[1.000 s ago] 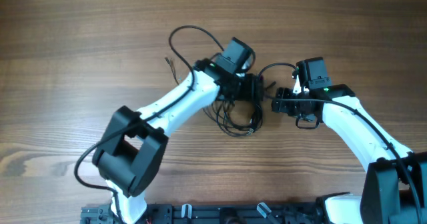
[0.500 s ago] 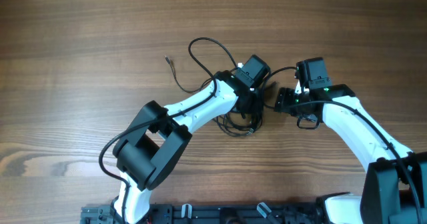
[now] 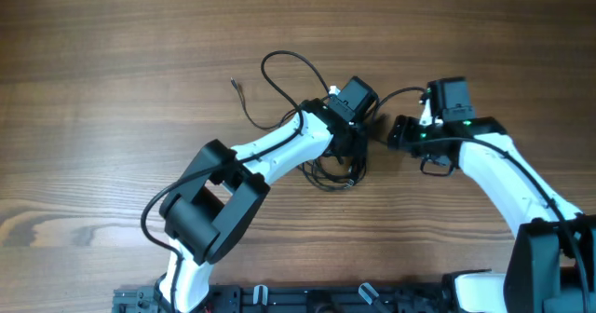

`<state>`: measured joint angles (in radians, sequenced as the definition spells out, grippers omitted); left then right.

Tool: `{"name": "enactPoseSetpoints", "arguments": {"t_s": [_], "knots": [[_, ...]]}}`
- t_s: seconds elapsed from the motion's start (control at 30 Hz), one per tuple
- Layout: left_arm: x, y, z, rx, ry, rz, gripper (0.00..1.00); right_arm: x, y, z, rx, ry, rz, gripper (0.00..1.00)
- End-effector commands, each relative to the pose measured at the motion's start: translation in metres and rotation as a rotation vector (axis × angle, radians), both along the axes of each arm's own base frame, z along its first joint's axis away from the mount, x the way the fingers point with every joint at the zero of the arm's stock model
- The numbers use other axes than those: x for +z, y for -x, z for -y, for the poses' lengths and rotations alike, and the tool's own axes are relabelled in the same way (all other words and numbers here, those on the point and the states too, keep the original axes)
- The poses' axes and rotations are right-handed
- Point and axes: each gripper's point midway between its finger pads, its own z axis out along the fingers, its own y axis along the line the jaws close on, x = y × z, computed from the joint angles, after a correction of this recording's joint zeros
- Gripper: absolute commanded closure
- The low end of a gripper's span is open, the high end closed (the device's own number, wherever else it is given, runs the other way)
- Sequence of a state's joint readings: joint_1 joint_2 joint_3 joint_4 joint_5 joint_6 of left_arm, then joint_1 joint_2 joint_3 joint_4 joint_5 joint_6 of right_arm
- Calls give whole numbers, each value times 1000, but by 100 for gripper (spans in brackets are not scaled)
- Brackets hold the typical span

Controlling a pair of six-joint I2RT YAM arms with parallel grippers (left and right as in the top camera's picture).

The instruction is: Untangle cables

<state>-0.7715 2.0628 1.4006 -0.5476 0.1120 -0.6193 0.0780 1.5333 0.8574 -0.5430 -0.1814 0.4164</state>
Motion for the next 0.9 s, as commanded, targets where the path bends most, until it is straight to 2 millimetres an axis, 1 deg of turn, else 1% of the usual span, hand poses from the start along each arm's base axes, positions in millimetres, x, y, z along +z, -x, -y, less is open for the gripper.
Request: {"name": "enactPoseSetpoints", "arguments": {"t_s": [0.0, 0.03, 0.07, 0.1, 0.13, 0.17, 0.23, 0.27, 0.3, 0.33, 0.37, 0.4, 0.47, 0.5, 0.57, 0.63, 0.73, 0.77, 0.87], "knots": [[-16, 0, -2, 26, -33, -13, 61, 6, -4, 2, 10, -144, 12, 18], [-18, -1, -1, 26, -31, -10, 57, 6, -5, 15, -31, -159, 12, 17], [-20, -2, 0, 26, -27, -8, 58, 6, -3, 20, -50, -159, 5, 17], [-21, -2, 1, 26, -27, -8, 69, 5, -2, 20, -47, -159, 0, 17], [-21, -3, 1, 26, -24, -5, 76, 4, 0, 20, -45, -158, -7, 16], [-20, -3, 2, 25, -23, -4, 96, 4, 2, 20, -39, -157, -18, 16], [-13, -8, -1, 30, -14, 9, 96, 4, 7, 15, 8, -170, -22, 17], [-7, -11, -4, 38, -11, 11, 96, 7, 8, 7, 50, -207, -16, 16], [10, -16, -10, 54, 6, 28, 96, 15, 9, -9, 139, -288, 16, 16], [23, -20, -11, 52, 31, 44, 96, 23, 10, -20, 189, -354, 37, 16], [45, -23, -8, 7, 87, 70, 96, 31, 12, -32, 233, -426, 57, 16], [76, -27, -7, -43, 177, 96, 96, 37, 13, -38, 251, -474, 68, 16], [114, -30, -11, -73, 302, 103, 96, 47, 14, -48, 272, -550, 82, 16], [130, -27, -11, -109, 375, 91, 96, 53, 14, -53, 281, -593, 89, 16], [162, -19, -14, -234, 550, 62, 96, 67, 12, -63, 269, -699, 97, 17], [181, -14, -20, -317, 685, 35, 96, 71, 5, -63, 209, -726, 83, 18], [214, -1, -30, -495, 895, 52, 96, 74, -2, -63, 161, -749, 80, 25], [217, 0, -31, -512, 915, 56, 96, 75, -2, -63, 160, -753, 77, 28], [219, 3, -30, -521, 927, 48, 96, 77, 3, -75, 199, -766, 66, 30]]}}
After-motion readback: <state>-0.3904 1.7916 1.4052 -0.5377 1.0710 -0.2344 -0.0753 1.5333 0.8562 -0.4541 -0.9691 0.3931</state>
